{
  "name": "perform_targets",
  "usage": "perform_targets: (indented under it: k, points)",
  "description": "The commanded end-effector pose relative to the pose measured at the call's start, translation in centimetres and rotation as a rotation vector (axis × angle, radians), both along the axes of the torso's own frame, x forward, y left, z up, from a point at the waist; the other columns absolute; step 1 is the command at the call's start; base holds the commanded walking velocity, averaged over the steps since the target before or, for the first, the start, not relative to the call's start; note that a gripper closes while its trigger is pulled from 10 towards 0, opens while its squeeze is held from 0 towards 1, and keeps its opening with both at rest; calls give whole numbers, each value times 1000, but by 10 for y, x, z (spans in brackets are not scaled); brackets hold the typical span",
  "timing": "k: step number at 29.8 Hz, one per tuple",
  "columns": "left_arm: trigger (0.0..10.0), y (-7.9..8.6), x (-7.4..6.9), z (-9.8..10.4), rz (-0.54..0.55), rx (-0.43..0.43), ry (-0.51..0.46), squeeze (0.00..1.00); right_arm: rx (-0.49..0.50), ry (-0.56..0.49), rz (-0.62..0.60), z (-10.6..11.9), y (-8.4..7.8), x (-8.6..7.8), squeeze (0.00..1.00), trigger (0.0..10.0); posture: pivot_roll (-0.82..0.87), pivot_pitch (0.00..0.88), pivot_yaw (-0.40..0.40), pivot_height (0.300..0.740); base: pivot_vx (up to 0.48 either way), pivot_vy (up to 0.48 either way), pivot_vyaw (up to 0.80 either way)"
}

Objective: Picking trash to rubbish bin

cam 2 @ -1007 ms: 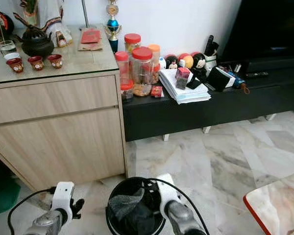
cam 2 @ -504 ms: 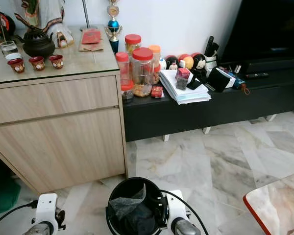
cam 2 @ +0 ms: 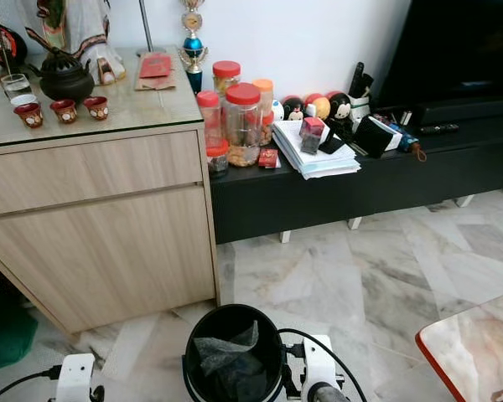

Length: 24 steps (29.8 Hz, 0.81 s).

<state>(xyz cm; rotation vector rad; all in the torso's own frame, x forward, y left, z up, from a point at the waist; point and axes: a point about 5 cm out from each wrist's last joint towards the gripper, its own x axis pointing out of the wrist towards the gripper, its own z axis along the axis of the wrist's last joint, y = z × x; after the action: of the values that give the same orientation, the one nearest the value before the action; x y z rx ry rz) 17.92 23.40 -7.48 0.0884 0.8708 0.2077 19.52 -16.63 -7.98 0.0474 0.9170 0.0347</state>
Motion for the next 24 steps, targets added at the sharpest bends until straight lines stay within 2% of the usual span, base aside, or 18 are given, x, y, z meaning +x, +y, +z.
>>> perform_targets:
  k: [1,9,24]
  points:
    - [10000,-1,-3,-2,-16,9,23,0,4,-6,-27,0,-2,0,0,10000,52,0,-12,740,0,0,0]
    - [10000,-1,6,2,-44,16,10,0,17,-10,-36,1,2,2,0,10000,48,0,-3,740,0,0,0]
    - [10000,-2,5,1,-57,15,21,0,23,-2,-41,-1,4,0,0,10000,47,0,-1,740,0,0,0]
